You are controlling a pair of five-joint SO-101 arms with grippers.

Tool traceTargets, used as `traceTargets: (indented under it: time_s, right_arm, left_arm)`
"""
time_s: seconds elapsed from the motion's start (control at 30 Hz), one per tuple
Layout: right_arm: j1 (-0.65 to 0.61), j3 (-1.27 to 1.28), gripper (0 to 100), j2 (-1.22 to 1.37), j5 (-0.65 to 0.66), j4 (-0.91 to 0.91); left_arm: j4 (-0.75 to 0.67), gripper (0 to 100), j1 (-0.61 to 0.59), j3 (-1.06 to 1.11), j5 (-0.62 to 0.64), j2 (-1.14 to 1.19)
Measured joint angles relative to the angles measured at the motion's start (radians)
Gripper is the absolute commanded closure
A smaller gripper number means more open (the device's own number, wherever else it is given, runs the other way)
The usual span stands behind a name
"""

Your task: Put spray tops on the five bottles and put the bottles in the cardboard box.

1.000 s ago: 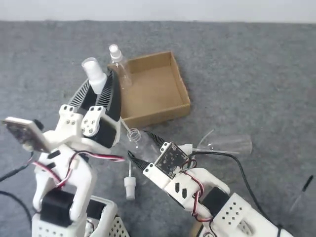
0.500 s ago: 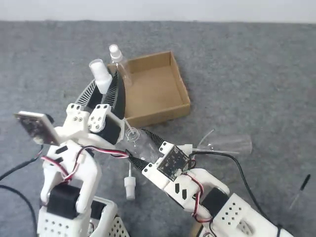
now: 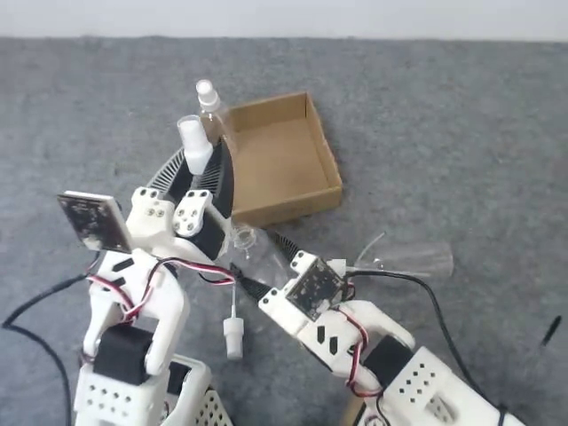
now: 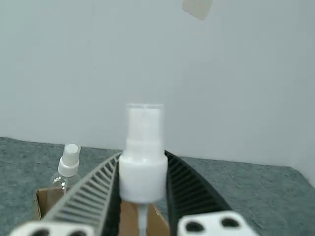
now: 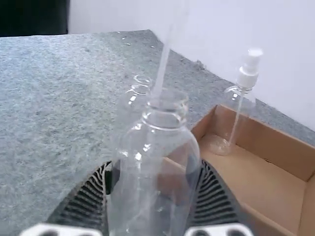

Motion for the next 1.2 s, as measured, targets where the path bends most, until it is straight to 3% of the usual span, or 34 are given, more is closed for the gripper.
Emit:
traceTargets:
  time_s: [0.23, 0.47, 0.83, 1.03, 1.2]
  right_arm:
    - [0.035, 0.0, 99.2, 0.0, 0.0, 0.0]
    - [0.041, 0.0, 99.2, 0.0, 0.0, 0.0]
    - [0.115, 0.002, 99.2, 0.0, 0.005, 0.0]
    - [0.115, 0.002, 99.2, 0.0, 0.005, 0.0]
    - [0.117, 0.002, 99.2, 0.0, 0.005, 0.0]
  left_arm:
    - [0.0, 99, 0.002, 0.008, -0.003, -0.002]
    - [0.0, 99, 0.101, 0.054, -0.044, 0.0]
    - [0.0, 98, 0.16, 0.08, -0.061, 0.0]
    - [0.0, 88, 0.17, 0.092, -0.103, -0.002]
    - [0.0, 86, 0.172, 0.117, -0.133, 0.0]
